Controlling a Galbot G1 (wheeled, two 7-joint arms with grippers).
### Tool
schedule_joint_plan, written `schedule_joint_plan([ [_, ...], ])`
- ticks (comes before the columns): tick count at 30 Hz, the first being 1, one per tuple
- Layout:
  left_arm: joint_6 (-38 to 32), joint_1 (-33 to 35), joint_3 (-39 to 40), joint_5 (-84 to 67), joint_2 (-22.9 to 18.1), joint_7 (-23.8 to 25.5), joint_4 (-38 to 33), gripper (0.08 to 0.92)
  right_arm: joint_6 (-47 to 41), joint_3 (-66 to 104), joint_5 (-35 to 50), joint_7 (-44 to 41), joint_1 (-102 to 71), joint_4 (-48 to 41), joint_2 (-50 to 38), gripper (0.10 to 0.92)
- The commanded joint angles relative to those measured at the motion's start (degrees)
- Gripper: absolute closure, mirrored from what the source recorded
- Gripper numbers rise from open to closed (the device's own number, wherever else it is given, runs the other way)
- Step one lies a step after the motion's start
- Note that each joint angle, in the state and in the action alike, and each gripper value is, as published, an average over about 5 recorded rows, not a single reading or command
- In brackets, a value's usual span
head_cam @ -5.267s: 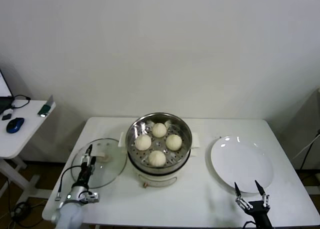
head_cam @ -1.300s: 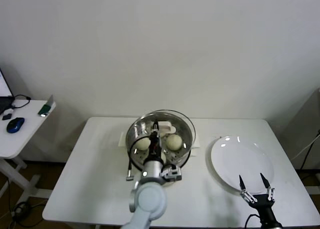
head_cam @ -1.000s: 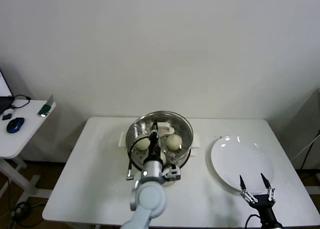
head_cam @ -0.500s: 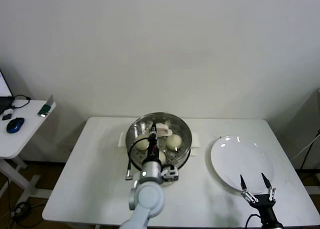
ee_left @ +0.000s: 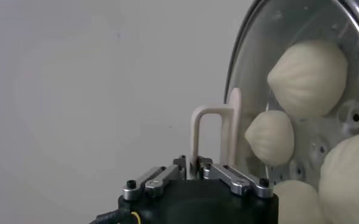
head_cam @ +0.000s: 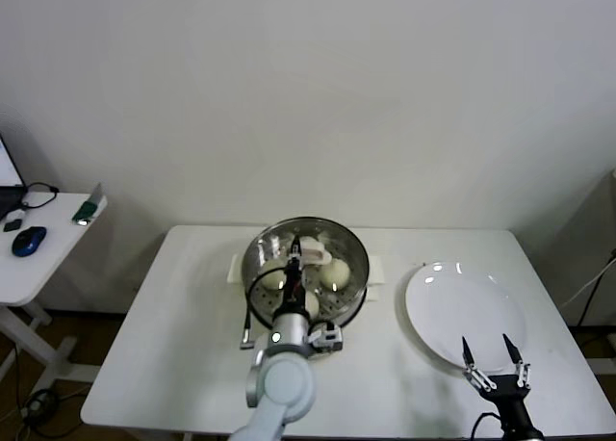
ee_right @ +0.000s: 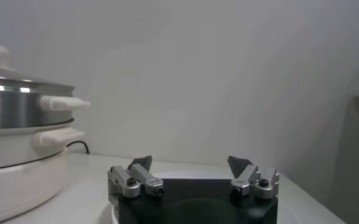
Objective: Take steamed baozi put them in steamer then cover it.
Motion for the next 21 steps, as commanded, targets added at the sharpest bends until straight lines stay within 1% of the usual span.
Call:
schedule_joint_plan([
  [1, 0.3, 0.8, 1.0, -2.3, 1.5, 1.2, -3.8, 0.761, -1.1, -0.4, 2.2, 2.8, -0.2, 0.4, -0.2, 0.203],
  [7, 0.5, 2.4, 2.5, -9.3, 4.1, 2.2, -10.2, 0.588, -1.7, -0.6, 2.5, 3.3, -0.4, 0.5, -0.6, 0.203],
  [12, -1.1, 4.8, 2.8, -20.0, 6.9, 0.5, -16.1, 0.441, -2.0, -0.8, 2.5, 3.7, -0.4, 0.5, -0.7, 0.203],
  [16, -7.5, 8.4, 0.6, -30.5, 8.8, -5.7, -18.8, 0.328, -2.0, -0.6, 2.9, 4.2, 0.0, 0.6, -0.6, 0.203],
  [19, -13.2, 11.5, -2.8, -41.2, 9.5, -10.9, -19.9, 0.243, -1.9, -0.6, 2.9, 4.4, 0.4, 0.6, -0.4, 0.203],
  [21, -15.5, 13.5, -5.9, -49.0, 10.1, -13.7, -21.1, 0.203, -1.8, -0.6, 2.5, 4.5, 0.7, 0.6, -0.1, 0.203],
])
